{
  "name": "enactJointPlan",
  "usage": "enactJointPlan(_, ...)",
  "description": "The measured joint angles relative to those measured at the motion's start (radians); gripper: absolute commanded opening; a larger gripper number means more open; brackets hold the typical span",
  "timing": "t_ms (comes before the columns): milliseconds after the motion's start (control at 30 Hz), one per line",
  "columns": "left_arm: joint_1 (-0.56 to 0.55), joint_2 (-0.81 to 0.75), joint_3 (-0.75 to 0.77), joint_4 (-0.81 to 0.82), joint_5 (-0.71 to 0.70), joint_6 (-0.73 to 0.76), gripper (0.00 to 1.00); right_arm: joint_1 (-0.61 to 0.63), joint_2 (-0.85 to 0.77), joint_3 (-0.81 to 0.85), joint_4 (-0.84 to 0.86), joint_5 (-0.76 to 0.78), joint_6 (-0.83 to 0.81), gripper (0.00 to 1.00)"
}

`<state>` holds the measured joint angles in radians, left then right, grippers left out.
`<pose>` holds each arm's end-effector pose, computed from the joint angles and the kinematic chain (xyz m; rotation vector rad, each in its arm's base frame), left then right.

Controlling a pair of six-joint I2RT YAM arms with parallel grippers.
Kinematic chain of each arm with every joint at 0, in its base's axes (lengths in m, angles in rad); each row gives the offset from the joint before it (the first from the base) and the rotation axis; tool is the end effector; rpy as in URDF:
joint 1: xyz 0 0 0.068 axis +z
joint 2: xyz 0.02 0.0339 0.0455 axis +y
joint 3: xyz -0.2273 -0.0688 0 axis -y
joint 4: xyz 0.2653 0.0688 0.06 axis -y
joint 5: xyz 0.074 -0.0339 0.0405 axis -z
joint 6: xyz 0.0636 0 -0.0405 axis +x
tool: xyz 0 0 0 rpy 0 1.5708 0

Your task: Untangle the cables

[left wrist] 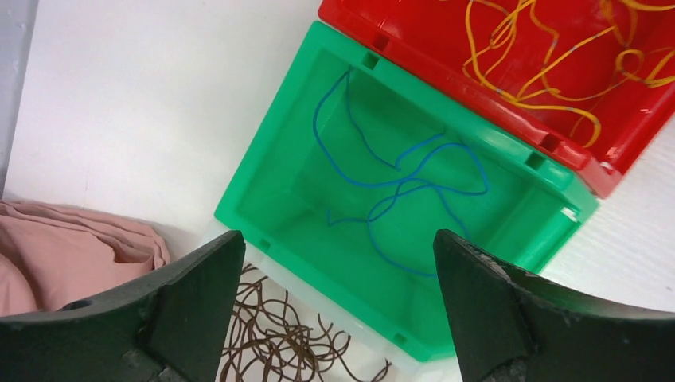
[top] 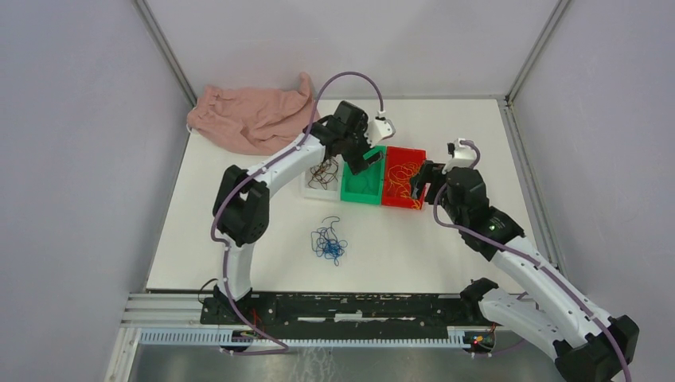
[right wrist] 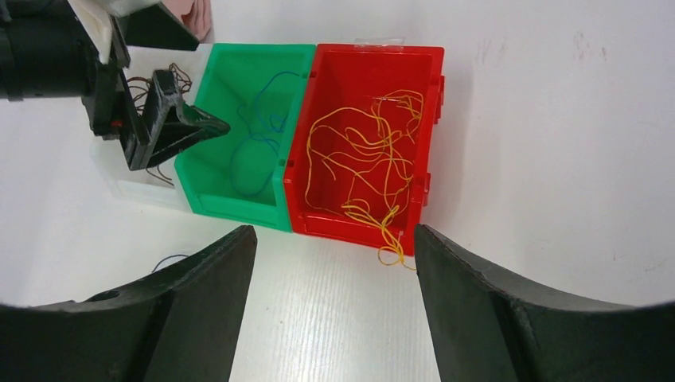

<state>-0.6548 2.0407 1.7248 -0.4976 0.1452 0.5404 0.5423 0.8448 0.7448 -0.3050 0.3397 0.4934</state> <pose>0.3813 -0.3044 0.1913 1.3985 1.9321 -0.2273 0.2355 0.1172 0.2639 0.1732 1.9598 0.3467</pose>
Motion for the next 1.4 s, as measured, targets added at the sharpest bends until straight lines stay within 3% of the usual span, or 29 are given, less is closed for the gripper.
enactJointPlan(267, 0.084, -0.111, 0.101, -0.163, 0.145, 0.0, 0.99, 0.01, 0.087, 0.027, 0.016, -0.166, -0.013, 0.79)
enactJointPlan(367, 0.151, -0.275, -0.01, -0.179, 0.213, 0.0, 0.99, 0.063, 0.143, 0.027, 0.047, -0.222, -0.018, 0.78)
enactJointPlan(633, 0.302, -0.715, -0.432, -0.257, 0.371, 0.034, 0.99, 0.366, 0.434, 0.028, 0.151, -0.345, -0.032, 0.73)
enactJointPlan(1033, 0.335, -0.968, -0.866, -0.339, 0.46, 0.192, 0.86, 0.51, 0.642, 0.067, 0.243, -0.449, -0.076, 0.62)
enactJointPlan(1100, 0.335, -1.025, -0.907, -0.348, 0.465, 0.219, 0.83, 0.515, 0.664, 0.067, 0.256, -0.449, -0.076, 0.57)
enactJointPlan(1233, 0.323, -1.089, -0.96, -0.337, 0.491, 0.266, 0.74, 0.516, 0.71, 0.069, 0.286, -0.427, -0.075, 0.36)
enactJointPlan(1400, 0.225, -1.131, -1.07, -0.239, 0.48, 0.277, 0.61, 0.497, 0.726, 0.071, 0.302, -0.396, -0.051, 0.26)
